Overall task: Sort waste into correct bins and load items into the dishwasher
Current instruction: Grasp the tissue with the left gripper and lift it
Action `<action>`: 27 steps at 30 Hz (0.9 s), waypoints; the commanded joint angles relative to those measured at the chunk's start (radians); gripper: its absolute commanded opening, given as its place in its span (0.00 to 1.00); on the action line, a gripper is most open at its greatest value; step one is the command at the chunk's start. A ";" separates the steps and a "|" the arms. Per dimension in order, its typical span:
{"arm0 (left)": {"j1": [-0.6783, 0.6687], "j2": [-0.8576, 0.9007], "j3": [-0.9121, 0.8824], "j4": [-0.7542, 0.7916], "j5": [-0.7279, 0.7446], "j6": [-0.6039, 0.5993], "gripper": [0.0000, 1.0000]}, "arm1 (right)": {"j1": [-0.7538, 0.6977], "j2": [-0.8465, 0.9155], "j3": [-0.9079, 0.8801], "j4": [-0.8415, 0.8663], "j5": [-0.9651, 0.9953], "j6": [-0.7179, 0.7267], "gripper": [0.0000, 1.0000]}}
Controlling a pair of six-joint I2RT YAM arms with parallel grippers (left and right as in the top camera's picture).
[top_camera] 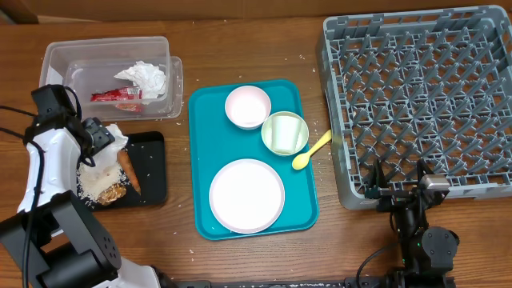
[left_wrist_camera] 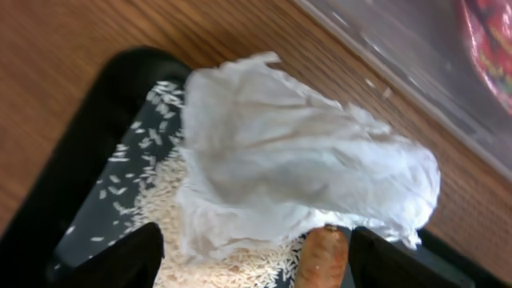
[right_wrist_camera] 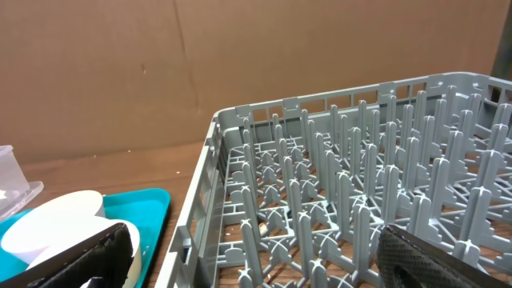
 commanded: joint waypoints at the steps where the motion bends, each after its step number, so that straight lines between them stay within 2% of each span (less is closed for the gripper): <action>1: 0.000 0.009 -0.048 0.038 0.062 0.122 0.75 | -0.001 -0.010 -0.010 0.007 -0.002 -0.003 1.00; 7: 0.001 0.009 -0.100 0.098 0.005 0.128 0.76 | -0.001 -0.010 -0.010 0.007 -0.002 -0.003 1.00; 27: 0.001 0.066 -0.129 0.192 0.013 0.196 0.76 | -0.001 -0.010 -0.010 0.007 -0.002 -0.003 1.00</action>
